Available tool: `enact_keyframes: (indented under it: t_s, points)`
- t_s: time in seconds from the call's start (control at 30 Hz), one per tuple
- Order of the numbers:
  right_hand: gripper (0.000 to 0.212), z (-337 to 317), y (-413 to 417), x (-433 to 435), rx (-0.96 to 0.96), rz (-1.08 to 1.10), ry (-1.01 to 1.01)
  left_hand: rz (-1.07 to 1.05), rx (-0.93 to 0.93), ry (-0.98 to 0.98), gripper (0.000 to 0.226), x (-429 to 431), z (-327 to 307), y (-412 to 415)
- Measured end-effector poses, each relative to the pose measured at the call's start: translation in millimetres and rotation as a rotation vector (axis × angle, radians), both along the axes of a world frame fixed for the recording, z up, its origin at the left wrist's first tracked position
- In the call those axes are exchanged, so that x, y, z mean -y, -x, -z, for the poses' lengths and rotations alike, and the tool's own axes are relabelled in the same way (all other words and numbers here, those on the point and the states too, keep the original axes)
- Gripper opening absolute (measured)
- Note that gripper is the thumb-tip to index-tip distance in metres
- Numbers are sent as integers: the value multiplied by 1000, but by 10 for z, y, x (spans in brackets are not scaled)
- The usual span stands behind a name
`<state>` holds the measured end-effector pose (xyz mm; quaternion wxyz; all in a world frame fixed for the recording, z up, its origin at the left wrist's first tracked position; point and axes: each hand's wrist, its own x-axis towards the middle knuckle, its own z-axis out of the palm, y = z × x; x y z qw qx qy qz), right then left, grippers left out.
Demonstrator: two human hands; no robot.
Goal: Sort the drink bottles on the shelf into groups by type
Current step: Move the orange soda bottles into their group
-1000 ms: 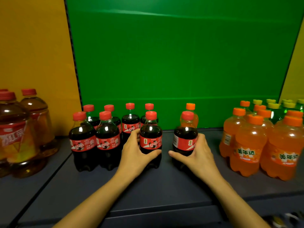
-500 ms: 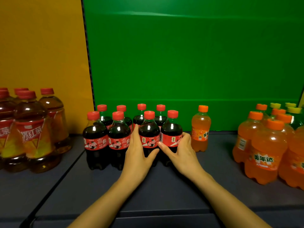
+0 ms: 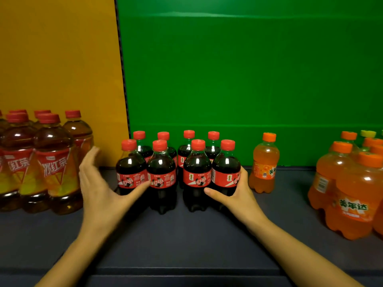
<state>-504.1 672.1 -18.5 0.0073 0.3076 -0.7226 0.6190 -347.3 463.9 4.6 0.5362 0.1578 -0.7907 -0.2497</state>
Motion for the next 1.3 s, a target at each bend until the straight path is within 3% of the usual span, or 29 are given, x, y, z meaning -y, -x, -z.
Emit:
enact_keyframes:
  t_s: [0.1, 0.2, 0.23, 0.37, 0.77, 0.87, 0.97, 1.07, 1.13, 1.3]
  points:
    - [98, 0, -12, 25, 5, 6, 13, 160, 183, -375, 132, 247, 58, 34]
    - [94, -12, -45, 52, 4, -7, 12, 354, 286, -575, 149, 327, 90, 112]
    - [92, -17, -58, 64, 0, -10, 7, 405, 295, -589, 146, 316, 98, 142]
    - [89, -40, -86, 107, -15, -5, -11, 482, 272, -536, 100, 266, 143, 229]
    - [78, -77, -123, 95, -14, -3, -52, 534, 225, -594, 84, 300, 148, 225]
    - [68, -106, -143, 58, 2, -41, -46, 495, 135, -536, 86, 227, 83, 153]
    - [58, -150, -137, -14, -13, -30, -35, 360, 36, -321, 94, 201, 26, 51]
    - [57, -234, -90, -163, -83, 101, -106, 331, -118, -1, 56, 98, -90, -12]
    - [44, -330, -44, -312, -164, 162, -143, 378, -158, 134, 31, -40, -187, 6]
    - [18, -772, 71, -800, -396, 236, -210, 586, -88, 132, 17, -554, -383, 220]
